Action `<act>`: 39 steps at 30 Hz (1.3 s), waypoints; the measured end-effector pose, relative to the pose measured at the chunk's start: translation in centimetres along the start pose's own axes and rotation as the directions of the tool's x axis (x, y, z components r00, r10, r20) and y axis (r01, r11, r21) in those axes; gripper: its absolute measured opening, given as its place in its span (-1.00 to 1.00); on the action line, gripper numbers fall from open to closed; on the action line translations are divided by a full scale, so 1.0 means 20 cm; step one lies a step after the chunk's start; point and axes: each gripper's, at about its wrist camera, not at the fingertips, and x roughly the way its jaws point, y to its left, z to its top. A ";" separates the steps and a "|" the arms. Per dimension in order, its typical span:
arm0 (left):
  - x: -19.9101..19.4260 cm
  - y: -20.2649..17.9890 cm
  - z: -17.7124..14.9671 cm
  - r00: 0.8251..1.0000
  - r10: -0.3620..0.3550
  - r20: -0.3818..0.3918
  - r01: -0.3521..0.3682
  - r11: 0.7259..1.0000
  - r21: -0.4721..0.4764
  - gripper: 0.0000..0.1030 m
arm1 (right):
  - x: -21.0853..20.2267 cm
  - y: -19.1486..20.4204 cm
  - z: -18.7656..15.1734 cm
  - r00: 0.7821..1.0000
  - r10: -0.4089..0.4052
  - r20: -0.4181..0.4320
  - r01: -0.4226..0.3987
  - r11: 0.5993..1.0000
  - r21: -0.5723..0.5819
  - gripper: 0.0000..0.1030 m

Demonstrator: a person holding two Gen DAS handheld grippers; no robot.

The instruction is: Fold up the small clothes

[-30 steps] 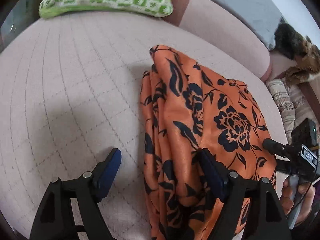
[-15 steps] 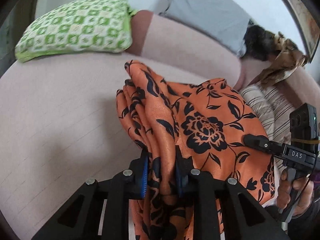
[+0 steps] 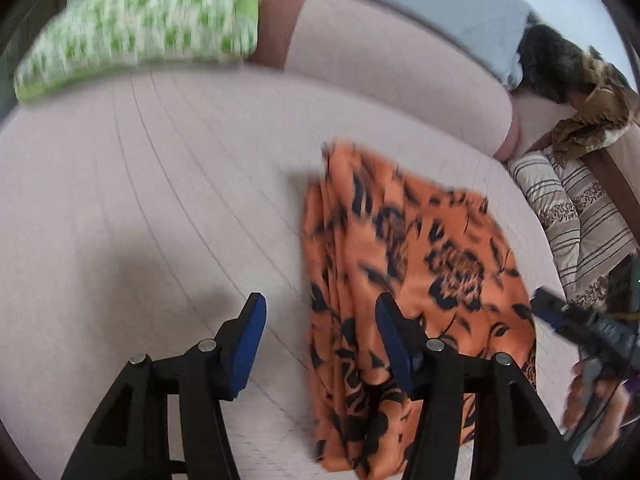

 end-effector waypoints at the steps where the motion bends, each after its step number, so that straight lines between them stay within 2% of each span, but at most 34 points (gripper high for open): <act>1: -0.04 -0.01 0.01 1.000 -0.002 0.027 0.001 1.000 0.017 0.12 | 0.00 0.00 0.00 1.000 0.000 0.000 0.000 1.000 0.000 0.27; 2: -0.08 -0.05 0.04 0.999 -0.012 0.046 0.010 0.999 0.033 0.12 | -0.04 0.04 0.02 0.999 0.043 0.022 -0.043 0.999 -0.008 0.27; 3: -0.09 -0.09 0.06 0.998 -0.042 0.048 0.040 0.998 0.051 0.12 | -0.08 0.11 0.06 0.987 0.162 0.020 -0.161 0.987 -0.027 0.32; 4: -0.08 -0.13 0.06 0.996 -0.081 0.042 0.078 0.995 0.068 0.12 | -0.07 0.14 0.06 0.977 0.212 0.003 -0.212 0.977 -0.027 0.35; 6: -0.02 -0.17 0.05 0.995 -0.098 0.023 0.095 0.991 0.094 0.13 | 0.06 0.17 0.08 0.958 0.282 -0.054 -0.282 0.959 0.021 0.43; 7: 0.04 -0.18 0.03 0.997 -0.082 -0.002 0.082 0.991 0.110 0.16 | 0.12 0.13 0.06 0.951 0.294 -0.096 -0.289 0.955 0.063 0.48; 8: 0.15 -0.18 -0.02 0.997 -0.037 -0.070 0.045 0.992 0.115 0.16 | 0.20 0.08 0.05 0.950 0.281 -0.137 -0.267 0.957 0.113 0.52; 9: 0.26 -0.17 -0.05 0.989 0.023 -0.149 -0.007 0.995 0.104 0.16 | 0.25 0.02 0.02 0.954 0.259 -0.150 -0.234 0.958 0.165 0.49; 10: 0.32 -0.15 -0.07 0.984 0.021 -0.178 -0.007 0.997 0.080 0.24 | 0.24 0.00 0.02 0.952 0.280 -0.123 -0.256 0.949 0.183 0.48; 11: 0.31 -0.13 -0.07 0.990 0.013 -0.140 -0.004 0.998 0.065 0.32 | 0.23 0.01 0.03 0.950 0.287 -0.120 -0.264 0.948 0.175 0.48; 13: 0.28 -0.14 -0.05 0.992 0.026 -0.120 -0.018 0.997 0.071 0.33 | 0.16 0.10 0.08 0.961 0.261 -0.096 -0.252 0.963 0.096 0.48; 15: 0.26 -0.15 -0.02 0.993 0.054 -0.101 -0.044 0.995 0.094 0.33 | 0.14 0.16 0.15 0.962 0.262 -0.080 -0.260 0.965 0.032 0.48; 19: 0.27 -0.17 -0.03 0.992 0.080 -0.094 -0.069 0.991 0.113 0.34 | 0.17 0.15 0.23 0.968 0.249 -0.023 -0.249 0.968 0.036 0.55; 20: 0.28 -0.18 -0.03 0.992 0.081 -0.094 -0.071 0.992 0.106 0.37 | 0.24 0.11 0.25 0.974 0.224 -0.025 -0.223 0.973 0.054 0.62; 21: 0.27 -0.18 -0.05 0.992 0.081 -0.095 -0.071 0.992 0.100 0.38 | 0.43 -0.01 0.24 0.979 0.159 -0.125 -0.138 0.978 0.157 0.61; 22: 0.26 -0.19 -0.05 0.991 0.090 -0.098 -0.081 0.992 0.095 0.39 | 0.41 -0.01 0.23 0.982 0.159 -0.105 -0.143 0.979 0.147 0.61; 23: 0.23 -0.18 -0.06 0.991 0.095 -0.096 -0.086 0.992 0.098 0.41 | 0.34 0.04 0.23 0.987 0.141 -0.074 -0.134 0.986 0.097 0.60; 25: 0.19 -0.19 -0.07 0.989 0.126 -0.078 -0.115 0.986 0.124 0.46 | 0.29 0.08 0.22 0.991 0.124 -0.053 -0.121 0.990 0.067 0.60; 28: 0.09 -0.25 -0.09 0.982 0.187 -0.033 -0.178 0.969 0.169 0.47 | -0.07 0.28 0.11 0.998 0.010 0.069 -0.002 0.993 -0.119 0.61; 31: -0.07 -0.27 -0.15 0.968 0.248 0.042 -0.251 0.952 0.176 0.62 | -0.30 0.40 -0.08 0.982 -0.115 0.147 0.149 0.958 -0.246 0.72; 33: -0.17 -0.29 -0.21 0.958 0.266 0.105 -0.281 0.946 0.161 0.62 | -0.42 0.43 -0.23 0.957 -0.219 0.191 0.268 0.919 -0.289 0.97; 34: -0.22 -0.29 -0.24 0.954 0.272 0.128 -0.289 0.945 0.151 0.63 | -0.47 0.43 -0.31 0.946 -0.252 0.204 0.305 0.907 -0.289 1.00; 35: -0.30 -0.30 -0.28 0.952 0.264 0.152 -0.284 0.950 0.127 0.70 | -0.49 0.43 -0.39 0.941 -0.272 0.201 0.322 0.902 -0.287 1.00; 38: -0.41 -0.30 -0.35 0.957 0.241 0.162 -0.259 0.961 0.100 0.89 | -0.55 0.42 -0.56 0.937 -0.314 0.155 0.347 0.891 -0.293 1.00; 39: -0.47 -0.31 -0.38 0.954 0.246 0.171 -0.264 0.960 0.089 0.90 | -0.56 0.42 -0.60 0.934 -0.325 0.151 0.357 0.883 -0.305 1.00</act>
